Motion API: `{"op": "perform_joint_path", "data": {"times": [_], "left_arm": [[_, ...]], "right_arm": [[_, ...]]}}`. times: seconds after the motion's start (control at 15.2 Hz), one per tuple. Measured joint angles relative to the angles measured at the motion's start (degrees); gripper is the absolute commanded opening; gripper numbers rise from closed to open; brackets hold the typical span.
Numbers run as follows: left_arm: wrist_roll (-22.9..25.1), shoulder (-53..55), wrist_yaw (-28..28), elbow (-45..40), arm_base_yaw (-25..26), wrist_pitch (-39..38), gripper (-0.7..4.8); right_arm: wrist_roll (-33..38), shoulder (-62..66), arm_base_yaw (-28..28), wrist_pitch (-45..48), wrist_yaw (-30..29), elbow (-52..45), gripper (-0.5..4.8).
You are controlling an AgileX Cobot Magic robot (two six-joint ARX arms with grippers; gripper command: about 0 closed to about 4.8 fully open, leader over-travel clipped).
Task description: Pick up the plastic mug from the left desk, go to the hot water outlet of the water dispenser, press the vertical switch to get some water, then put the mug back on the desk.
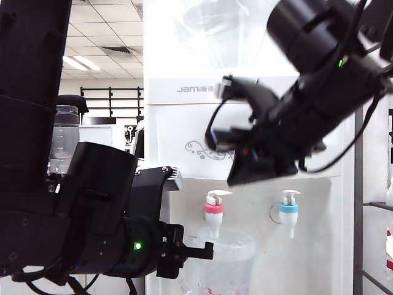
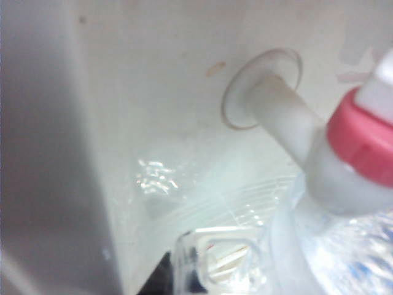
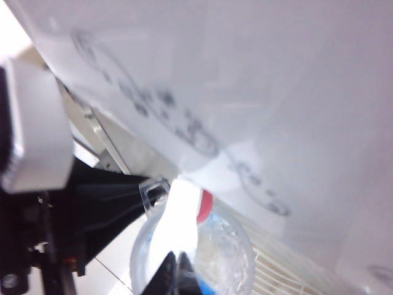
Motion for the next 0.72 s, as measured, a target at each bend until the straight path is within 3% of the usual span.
{"op": "perform_joint_path", "data": {"times": [0.33, 0.72], "left_arm": [[0.0, 0.0, 0.0, 0.0, 0.0, 0.0, -0.06], [0.0, 0.0, 0.0, 0.0, 0.0, 0.0, -0.06]], "right_arm": [[0.0, -9.4, 0.0, -6.8, 0.0, -0.2, -0.06], [0.0, -31.1, 0.0, -14.3, 3.4, -0.1, -0.06]]}}
